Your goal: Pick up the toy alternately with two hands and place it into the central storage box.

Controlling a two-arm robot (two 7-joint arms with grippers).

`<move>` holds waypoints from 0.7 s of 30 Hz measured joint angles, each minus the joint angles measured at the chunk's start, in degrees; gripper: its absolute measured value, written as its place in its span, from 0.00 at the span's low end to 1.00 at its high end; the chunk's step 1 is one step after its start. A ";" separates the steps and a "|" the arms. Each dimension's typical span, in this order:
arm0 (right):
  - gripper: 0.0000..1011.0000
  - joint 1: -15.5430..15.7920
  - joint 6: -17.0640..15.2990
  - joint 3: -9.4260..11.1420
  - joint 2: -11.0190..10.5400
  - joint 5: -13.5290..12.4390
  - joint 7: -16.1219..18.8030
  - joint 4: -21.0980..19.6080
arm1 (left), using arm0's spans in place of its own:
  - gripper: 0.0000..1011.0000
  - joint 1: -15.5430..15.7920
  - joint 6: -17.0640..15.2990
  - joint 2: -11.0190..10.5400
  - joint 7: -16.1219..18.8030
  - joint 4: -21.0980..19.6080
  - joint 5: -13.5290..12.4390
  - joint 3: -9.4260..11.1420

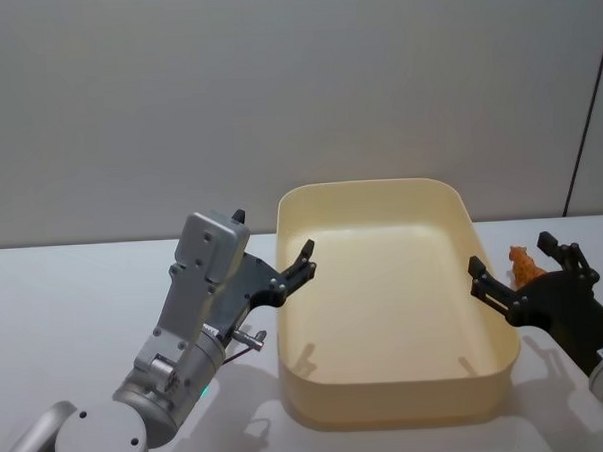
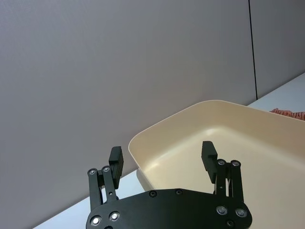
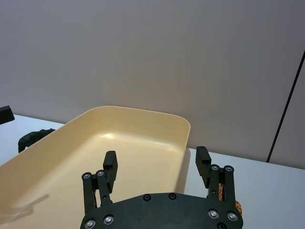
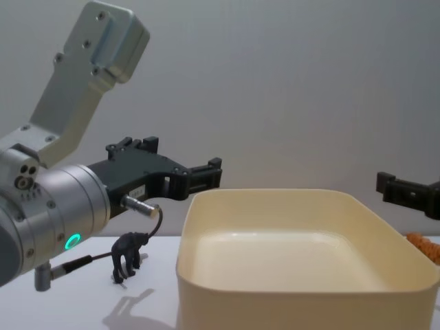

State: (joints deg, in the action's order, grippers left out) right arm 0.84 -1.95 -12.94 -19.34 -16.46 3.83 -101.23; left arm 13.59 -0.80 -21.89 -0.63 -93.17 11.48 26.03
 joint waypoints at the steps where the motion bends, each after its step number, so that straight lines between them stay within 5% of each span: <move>1: 0.99 0.00 0.00 0.00 0.00 0.00 0.00 0.00 | 0.99 0.00 0.00 0.00 0.00 0.00 0.00 0.00; 11: 0.99 0.88 -0.04 0.54 -0.73 -0.63 -0.60 -0.51 | 0.99 0.00 0.00 0.00 0.00 0.00 0.00 0.00; 21: 0.99 7.96 0.59 4.24 -5.93 -5.11 -4.78 -4.89 | 0.99 0.00 0.00 0.00 0.00 0.00 0.00 0.00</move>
State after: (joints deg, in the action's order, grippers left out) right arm 8.80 -1.36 -8.71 -25.27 -21.57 -0.96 -106.12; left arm 13.59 -0.80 -21.89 -0.63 -93.17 11.48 26.03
